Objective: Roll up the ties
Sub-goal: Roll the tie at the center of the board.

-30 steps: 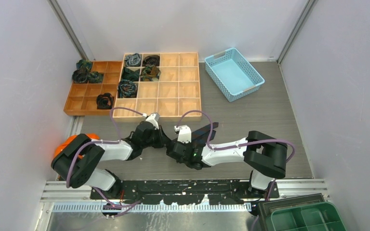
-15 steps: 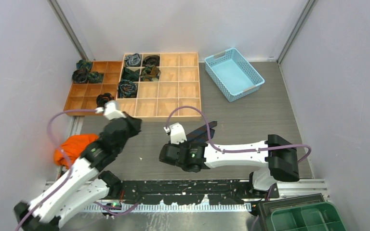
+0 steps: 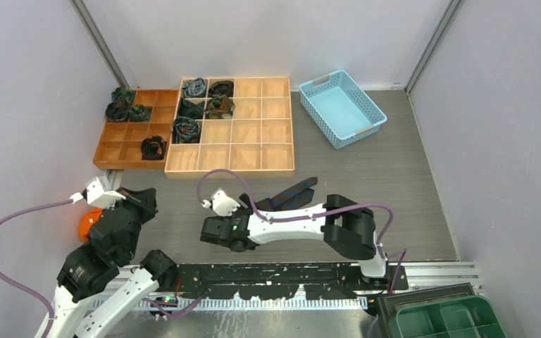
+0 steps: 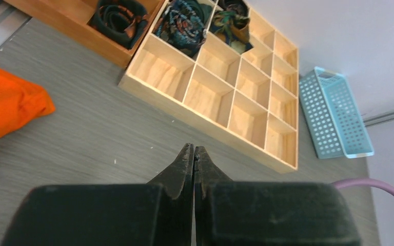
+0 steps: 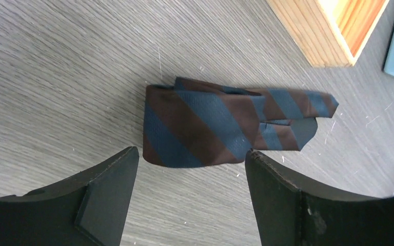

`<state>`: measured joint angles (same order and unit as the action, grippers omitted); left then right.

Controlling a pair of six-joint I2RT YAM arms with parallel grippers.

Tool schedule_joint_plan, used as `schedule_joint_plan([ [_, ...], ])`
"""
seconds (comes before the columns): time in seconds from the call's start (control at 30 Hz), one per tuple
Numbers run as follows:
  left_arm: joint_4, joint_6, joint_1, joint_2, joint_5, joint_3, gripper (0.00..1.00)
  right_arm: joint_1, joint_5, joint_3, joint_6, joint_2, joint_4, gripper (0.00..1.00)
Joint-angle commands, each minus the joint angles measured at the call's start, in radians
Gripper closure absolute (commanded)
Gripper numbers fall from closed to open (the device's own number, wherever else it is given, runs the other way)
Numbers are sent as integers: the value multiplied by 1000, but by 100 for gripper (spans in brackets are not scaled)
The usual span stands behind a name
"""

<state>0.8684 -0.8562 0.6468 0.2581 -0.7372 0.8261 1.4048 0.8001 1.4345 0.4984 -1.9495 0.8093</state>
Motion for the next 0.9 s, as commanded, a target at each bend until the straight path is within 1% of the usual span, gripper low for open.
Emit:
schedule_joint_plan([
  [0.0, 55, 9, 2, 20, -44, 22, 100, 1, 51, 85, -90, -51, -16, 18],
  [0.1, 55, 11, 2, 21, -41, 18, 100, -13, 35, 92, -86, -90, -22, 18],
  [0.2, 50, 13, 1, 15, -45, 11, 100, -50, -13, 65, -59, -95, -34, 18],
  [0.3, 43, 19, 2, 15, -43, 4, 100, -95, -35, 14, -29, -87, -46, 18],
  [0.47, 30, 22, 1, 26, -40, 2, 100, -144, -96, -89, -2, -49, -114, 18],
  [0.53, 24, 24, 1, 29, -38, 2, 100, -160, -132, -109, 11, -49, -127, 22],
  [0.7, 22, 29, 2, 31, -40, 5, 100, -185, -219, -131, 42, -57, -154, 37],
  [0.77, 21, 29, 1, 29, -39, 9, 100, -190, -227, -142, 59, -56, -172, 40],
  [0.87, 17, 32, 1, 29, -39, 23, 100, -200, -234, -153, 67, -50, -202, 48],
])
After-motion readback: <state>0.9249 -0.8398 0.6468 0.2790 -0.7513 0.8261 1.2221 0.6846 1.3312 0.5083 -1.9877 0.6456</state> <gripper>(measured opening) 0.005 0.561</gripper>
